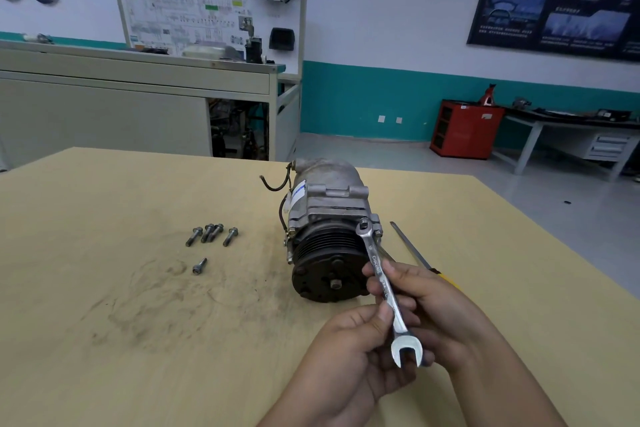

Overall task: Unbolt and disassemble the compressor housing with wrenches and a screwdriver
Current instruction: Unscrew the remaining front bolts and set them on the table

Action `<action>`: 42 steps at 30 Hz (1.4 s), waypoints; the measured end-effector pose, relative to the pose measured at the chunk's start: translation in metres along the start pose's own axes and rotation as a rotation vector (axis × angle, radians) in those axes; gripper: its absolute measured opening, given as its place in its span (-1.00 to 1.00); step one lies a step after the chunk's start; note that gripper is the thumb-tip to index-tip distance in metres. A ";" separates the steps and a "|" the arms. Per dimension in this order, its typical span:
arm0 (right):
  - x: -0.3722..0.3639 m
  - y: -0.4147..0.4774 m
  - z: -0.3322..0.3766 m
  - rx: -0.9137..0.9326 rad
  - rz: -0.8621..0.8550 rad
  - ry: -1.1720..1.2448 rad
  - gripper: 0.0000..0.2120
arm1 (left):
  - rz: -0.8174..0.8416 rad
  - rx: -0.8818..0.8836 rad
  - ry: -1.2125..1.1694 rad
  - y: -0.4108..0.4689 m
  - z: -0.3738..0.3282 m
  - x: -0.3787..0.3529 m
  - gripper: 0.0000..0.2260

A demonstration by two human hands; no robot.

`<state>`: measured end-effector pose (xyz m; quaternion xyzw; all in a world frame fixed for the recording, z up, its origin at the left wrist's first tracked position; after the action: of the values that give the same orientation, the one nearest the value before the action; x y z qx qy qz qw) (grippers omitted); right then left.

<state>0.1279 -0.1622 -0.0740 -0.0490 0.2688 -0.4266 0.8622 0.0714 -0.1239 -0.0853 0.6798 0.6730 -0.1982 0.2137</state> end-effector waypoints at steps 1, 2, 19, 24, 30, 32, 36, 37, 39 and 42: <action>-0.001 0.001 0.000 0.001 0.003 0.027 -0.79 | 0.003 0.003 -0.044 0.000 0.000 -0.001 -0.80; -0.002 0.003 0.000 0.000 0.001 0.053 -0.80 | 0.006 0.007 -0.085 -0.001 0.000 -0.002 -0.80; -0.003 -0.004 0.006 0.102 -0.172 -0.055 -0.78 | -0.009 0.007 0.063 -0.003 -0.011 0.002 -0.71; -0.012 -0.002 0.002 0.072 -0.013 0.040 -0.75 | -0.025 0.068 -0.116 -0.004 -0.006 0.006 -0.77; -0.011 0.006 -0.006 0.068 -0.062 0.099 -0.81 | -0.049 0.192 -0.297 -0.008 0.005 0.010 -0.76; -0.009 0.006 -0.007 0.063 -0.087 0.100 -0.81 | -0.046 0.206 -0.284 -0.008 0.009 0.013 -0.73; -0.001 0.006 -0.010 0.043 -0.164 0.042 -0.79 | -0.064 0.135 -0.053 -0.004 0.010 0.017 -0.69; 0.002 0.006 -0.010 0.048 -0.190 0.025 -0.78 | -0.080 0.119 -0.007 -0.003 0.009 0.017 -0.70; 0.007 0.005 -0.006 0.071 -0.239 -0.014 -0.78 | -0.095 0.092 0.092 -0.001 0.009 0.019 -0.73; 0.012 0.002 -0.002 0.094 -0.299 -0.073 -0.79 | -0.081 0.045 0.189 0.001 0.006 0.018 -0.81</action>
<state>0.1338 -0.1698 -0.0809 -0.0635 0.2069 -0.5602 0.7996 0.0724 -0.1124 -0.0998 0.6725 0.7124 -0.1566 0.1258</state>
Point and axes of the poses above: each hand's wrist, its own y-axis towards the middle knuckle, its own x-axis out of the back of the hand, z = x × y, the point moved 9 cm from there along y, towards the middle knuckle, and after that the axes turned 7 degrees about -x, right-handed, at the moved point
